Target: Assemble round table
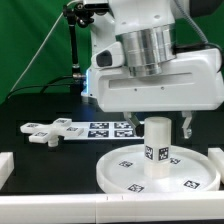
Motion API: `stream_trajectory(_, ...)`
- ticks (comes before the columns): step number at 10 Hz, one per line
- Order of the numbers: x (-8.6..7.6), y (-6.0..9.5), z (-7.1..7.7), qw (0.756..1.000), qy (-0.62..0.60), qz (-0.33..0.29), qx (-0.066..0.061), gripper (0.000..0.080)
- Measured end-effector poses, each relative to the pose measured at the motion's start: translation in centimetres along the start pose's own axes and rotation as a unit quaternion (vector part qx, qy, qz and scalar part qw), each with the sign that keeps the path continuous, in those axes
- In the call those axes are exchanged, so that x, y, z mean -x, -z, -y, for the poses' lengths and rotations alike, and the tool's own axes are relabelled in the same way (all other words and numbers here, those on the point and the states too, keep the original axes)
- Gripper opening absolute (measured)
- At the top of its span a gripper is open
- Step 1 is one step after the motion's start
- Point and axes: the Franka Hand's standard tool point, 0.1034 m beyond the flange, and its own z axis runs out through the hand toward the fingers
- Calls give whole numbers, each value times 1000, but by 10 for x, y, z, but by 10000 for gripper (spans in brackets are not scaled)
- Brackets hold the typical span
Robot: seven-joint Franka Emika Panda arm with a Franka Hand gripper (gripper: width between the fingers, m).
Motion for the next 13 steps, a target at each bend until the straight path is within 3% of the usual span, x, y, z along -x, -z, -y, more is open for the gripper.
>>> stream_trajectory(3, -1, -1, -3, 996, 91, 0, 1, 649)
stream_trajectory(5, -3, -1, -5, 979, 205, 1, 8, 649)
stream_trajectory(9, -1, 1, 4, 903, 428, 9, 40, 649)
stream_trajectory(11, -2, 1, 2, 882, 470, 11, 40, 649)
stream_trajectory(13, -2, 1, 1, 844, 534, 14, 40, 649)
